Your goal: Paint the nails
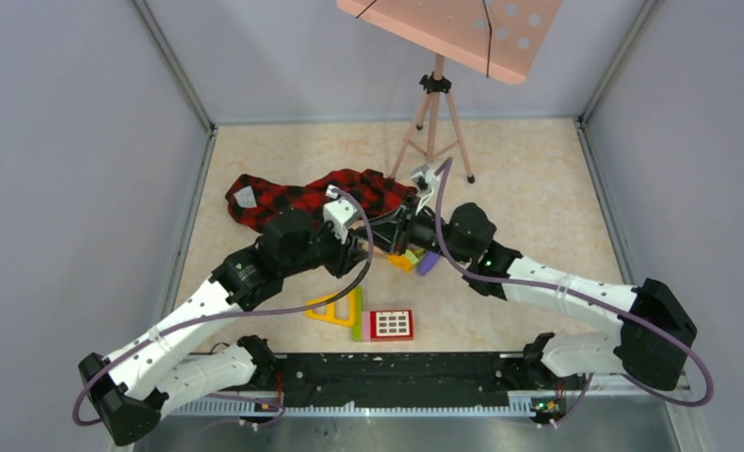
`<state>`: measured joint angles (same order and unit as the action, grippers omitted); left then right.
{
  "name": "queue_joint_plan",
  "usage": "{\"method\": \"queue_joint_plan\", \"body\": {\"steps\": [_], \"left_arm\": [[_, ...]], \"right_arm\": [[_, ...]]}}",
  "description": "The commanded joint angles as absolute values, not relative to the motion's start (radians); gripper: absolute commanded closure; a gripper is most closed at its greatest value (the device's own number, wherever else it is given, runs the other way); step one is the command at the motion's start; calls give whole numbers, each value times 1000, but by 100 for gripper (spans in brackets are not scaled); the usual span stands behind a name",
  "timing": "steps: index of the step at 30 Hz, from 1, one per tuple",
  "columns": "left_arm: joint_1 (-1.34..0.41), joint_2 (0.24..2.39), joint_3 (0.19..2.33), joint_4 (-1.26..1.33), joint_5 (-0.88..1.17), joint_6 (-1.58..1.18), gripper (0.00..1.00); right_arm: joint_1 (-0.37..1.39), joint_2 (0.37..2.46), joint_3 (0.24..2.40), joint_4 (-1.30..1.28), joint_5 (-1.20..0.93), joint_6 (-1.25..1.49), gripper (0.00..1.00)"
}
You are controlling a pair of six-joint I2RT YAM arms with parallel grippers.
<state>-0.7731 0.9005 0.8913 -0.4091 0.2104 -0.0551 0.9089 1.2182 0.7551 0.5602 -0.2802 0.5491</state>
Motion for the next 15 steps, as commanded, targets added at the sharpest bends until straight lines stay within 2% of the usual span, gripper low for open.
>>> {"method": "queue_joint_plan", "body": {"steps": [1, 6, 11, 12, 15], "left_arm": [[-770, 890, 928, -245, -30, -86, 100], [-770, 918, 950, -280, -95, -88, 100], [-770, 920, 951, -280, -64, -88, 100], [-770, 917, 949, -276, -46, -89, 100], [-770, 910, 948, -266, -5, -85, 100]], "right_arm": [[971, 1334, 826, 365, -177, 638, 100], [983, 1416, 890, 373, -147, 718, 100], [994, 1385, 903, 371, -93, 694, 100], [993, 1365, 898, 371, -77, 677, 98], [993, 1282, 863, 386, -21, 613, 79]]}}
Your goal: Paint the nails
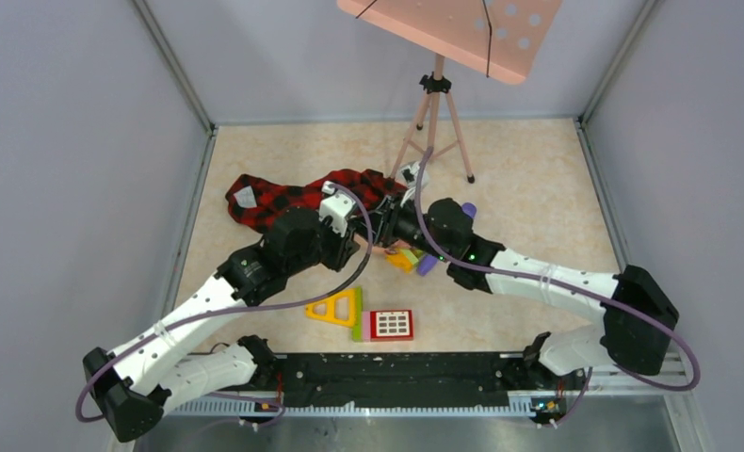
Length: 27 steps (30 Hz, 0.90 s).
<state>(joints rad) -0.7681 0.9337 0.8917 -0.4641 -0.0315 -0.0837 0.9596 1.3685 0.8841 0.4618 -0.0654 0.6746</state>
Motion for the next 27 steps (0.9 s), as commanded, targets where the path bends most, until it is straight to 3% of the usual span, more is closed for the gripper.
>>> {"method": "queue_joint_plan", "body": {"steps": [1, 7, 11, 17, 22, 27], "left_arm": [[-770, 910, 950, -267, -5, -85, 100], [-770, 933, 966, -287, 51, -81, 100], [-769, 944, 971, -292, 78, -84, 100], [-764, 945, 968, -263, 251, -97, 100], [-728, 968, 966, -198, 581, -151, 100], [-718, 972, 946, -106, 853, -193, 100]], "right_arm": [[993, 1255, 850, 387, -6, 593, 72], [989, 1094, 765, 411, 59, 479, 23], [968, 1004, 705, 431, 20, 421, 9], [815, 931, 575, 552, -221, 450, 4], [747, 888, 462, 861, -591, 496, 4], [748, 861, 471, 992, -756, 546, 4]]}}
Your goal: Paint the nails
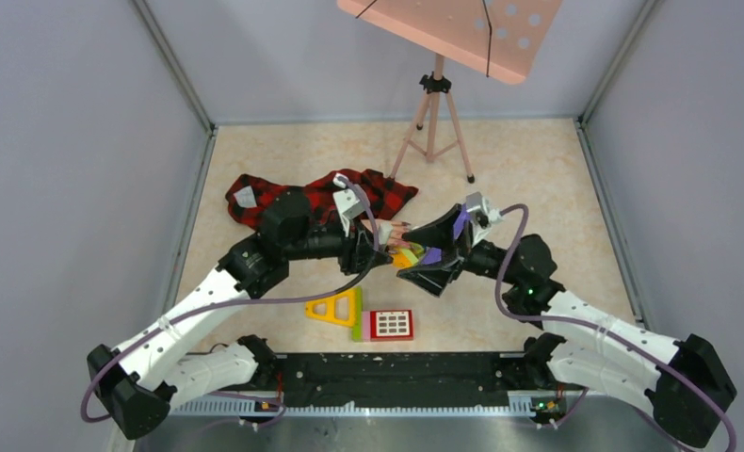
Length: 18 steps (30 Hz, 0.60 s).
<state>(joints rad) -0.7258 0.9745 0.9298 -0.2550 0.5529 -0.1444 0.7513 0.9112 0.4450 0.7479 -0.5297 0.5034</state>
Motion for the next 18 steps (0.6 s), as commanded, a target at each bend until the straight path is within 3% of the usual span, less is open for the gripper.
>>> {"method": "queue_joint_plan", "body": {"steps": [1, 7, 18], "left_arm": [[-719, 971, 944, -91, 902, -199, 100], [-736, 984, 949, -66, 1108, -215, 100], [-778, 1009, 961, -89, 1170, -200, 100]], "right_arm": [[748, 856, 476, 1012, -775, 550, 4], [748, 894, 528, 1138, -867, 613, 6], [800, 1082, 656, 1255, -944, 686, 31]]}}
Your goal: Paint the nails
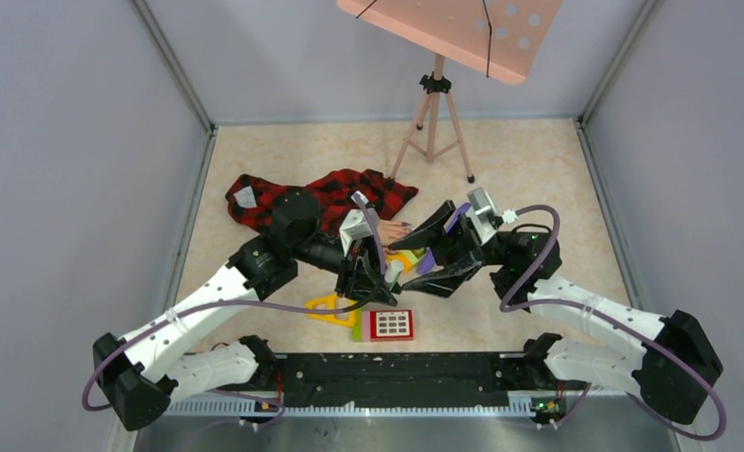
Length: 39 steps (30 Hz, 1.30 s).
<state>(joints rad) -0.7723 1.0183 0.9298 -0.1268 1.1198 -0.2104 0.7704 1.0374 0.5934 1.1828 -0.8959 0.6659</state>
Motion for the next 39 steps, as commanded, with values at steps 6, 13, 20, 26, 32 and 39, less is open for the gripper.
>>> {"method": "queue_joint_plan", "body": {"steps": [6, 13, 20, 26, 32, 39], "left_arm": [[-783, 998, 964, -104, 1160, -186, 100], [-785, 969, 965, -136, 1062, -143, 100], [-782, 915, 952, -163, 809, -96, 100], [-782, 875, 931, -159, 588, -88, 100], [-782, 840, 914, -162, 388, -75, 100], [-782, 844, 914, -171, 360, -62, 100]], "right_arm": [[820, 1115, 664, 1232, -954, 694, 49], [842, 1112, 676, 1123, -962, 654, 83], [845, 1057, 691, 805, -868, 512, 100], [852, 1032, 714, 583, -726, 454, 100], [882, 1071, 765, 402, -564, 449, 100], [909, 1131, 788, 391, -485, 477, 100]]}}
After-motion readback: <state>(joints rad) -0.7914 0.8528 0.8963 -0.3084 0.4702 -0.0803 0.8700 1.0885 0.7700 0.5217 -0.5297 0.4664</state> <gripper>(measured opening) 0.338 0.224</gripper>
